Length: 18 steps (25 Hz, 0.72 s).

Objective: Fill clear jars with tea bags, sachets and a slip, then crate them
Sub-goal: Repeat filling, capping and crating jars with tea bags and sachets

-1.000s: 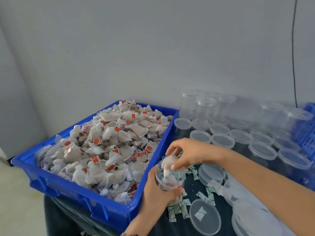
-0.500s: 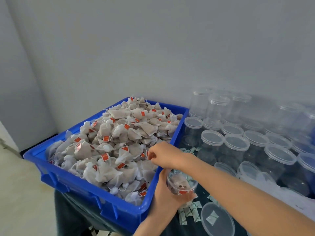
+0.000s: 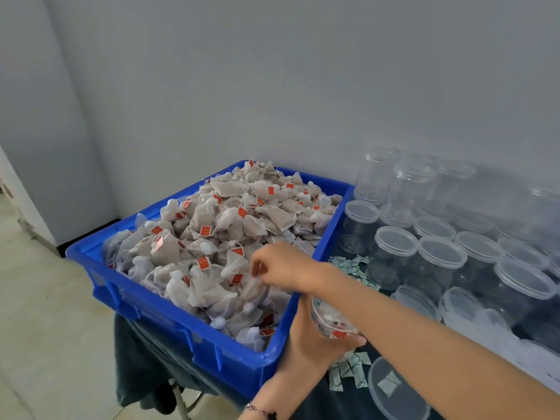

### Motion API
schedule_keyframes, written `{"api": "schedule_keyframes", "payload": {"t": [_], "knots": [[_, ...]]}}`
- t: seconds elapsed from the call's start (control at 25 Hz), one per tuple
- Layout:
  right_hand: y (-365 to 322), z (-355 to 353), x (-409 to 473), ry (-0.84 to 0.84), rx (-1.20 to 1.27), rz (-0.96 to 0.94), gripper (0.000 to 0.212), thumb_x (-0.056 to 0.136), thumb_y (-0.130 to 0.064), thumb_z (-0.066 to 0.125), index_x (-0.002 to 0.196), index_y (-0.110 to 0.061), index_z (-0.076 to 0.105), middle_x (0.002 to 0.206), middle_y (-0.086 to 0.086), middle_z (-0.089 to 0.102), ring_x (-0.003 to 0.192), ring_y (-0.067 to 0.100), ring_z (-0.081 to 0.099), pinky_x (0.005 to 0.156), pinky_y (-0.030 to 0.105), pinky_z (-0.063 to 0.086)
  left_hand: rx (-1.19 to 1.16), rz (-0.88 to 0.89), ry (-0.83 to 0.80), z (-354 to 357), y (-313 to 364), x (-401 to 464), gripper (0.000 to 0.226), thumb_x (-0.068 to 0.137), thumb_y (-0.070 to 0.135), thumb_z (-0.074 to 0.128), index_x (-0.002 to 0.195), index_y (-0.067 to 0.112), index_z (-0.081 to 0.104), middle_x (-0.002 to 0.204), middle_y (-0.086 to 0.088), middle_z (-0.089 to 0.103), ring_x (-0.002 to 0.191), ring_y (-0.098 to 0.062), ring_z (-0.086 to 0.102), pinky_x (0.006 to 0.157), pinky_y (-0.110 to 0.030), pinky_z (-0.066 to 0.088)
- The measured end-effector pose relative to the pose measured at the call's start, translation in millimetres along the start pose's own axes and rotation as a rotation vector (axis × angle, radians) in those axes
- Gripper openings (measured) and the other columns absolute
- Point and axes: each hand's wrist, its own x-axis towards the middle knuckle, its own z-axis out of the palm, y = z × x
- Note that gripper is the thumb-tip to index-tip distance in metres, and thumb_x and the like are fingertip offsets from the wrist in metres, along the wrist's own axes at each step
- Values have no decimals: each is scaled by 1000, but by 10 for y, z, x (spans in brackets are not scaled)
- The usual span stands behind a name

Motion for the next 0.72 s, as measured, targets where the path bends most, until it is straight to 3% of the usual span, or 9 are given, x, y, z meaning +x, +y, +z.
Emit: {"api": "schedule_keyframes", "payload": {"t": [0.04, 0.12, 0.2, 0.28, 0.44, 0.56, 0.6, 0.72], "knots": [[37, -116, -93, 34, 60, 11, 20, 89, -7, 57, 105, -14, 67, 106, 2, 65, 95, 14, 61, 80, 27, 50, -9, -22, 21, 30, -77, -3, 75, 66, 10, 87, 108, 42, 33, 99, 32, 34, 76, 43, 32, 64, 12, 28], [136, -397, -342, 127, 120, 25, 16, 89, -14, 59, 102, -18, 67, 99, -5, 64, 90, 6, 59, 78, 21, 49, -13, 26, 73, 70, -172, 1, 84, 62, 19, 90, 119, 42, 33, 105, 35, 35, 86, 40, 36, 69, 10, 30], [268, -643, -649, 237, 156, 36, 11, 86, -18, 63, 95, -24, 68, 88, -13, 63, 81, -4, 57, 70, 12, 46, 19, 7, 141, 132, -208, 8, 95, 56, 31, 92, 133, 36, 36, 108, 34, 41, 97, 22, 47, 71, 4, 36], [397, -761, -957, 280, 183, 73, 13, 83, -17, 68, 86, -30, 66, 78, -18, 60, 70, -12, 54, 63, 6, 42, 75, -17, 175, 160, -239, 37, 97, 52, 42, 92, 131, 40, 37, 105, 31, 46, 96, 11, 51, 70, -3, 37], [651, -534, -1325, 160, 154, 186, 8, 86, -23, 66, 91, -29, 68, 82, -19, 63, 75, -9, 58, 69, 11, 46, 133, 10, 208, 193, -227, 52, 94, 50, 44, 92, 129, 37, 42, 103, 32, 49, 89, 17, 48, 76, -4, 37], [947, -166, -1420, 409, 252, 382, 11, 91, -24, 59, 99, -24, 67, 90, -13, 67, 78, 1, 61, 77, 24, 51, 67, 22, 182, 199, -244, 15, 92, 48, 37, 94, 122, 41, 40, 103, 36, 45, 89, 26, 43, 72, -2, 35], [1038, -5, -1434, 374, 204, 455, 13, 92, -22, 58, 102, -22, 66, 97, -9, 68, 79, 5, 61, 77, 24, 50, 28, 25, 168, 199, -255, 6, 93, 48, 35, 94, 124, 38, 41, 105, 35, 45, 92, 25, 43, 75, -2, 35], [1172, 577, -1405, -27, 26, 457, 19, 88, -23, 61, 105, -17, 66, 106, 1, 66, 88, 14, 60, 76, 27, 47, 5, 49, 145, 191, -305, 7, 89, 46, 30, 94, 121, 35, 44, 109, 31, 47, 94, 29, 46, 75, 3, 37]]}}
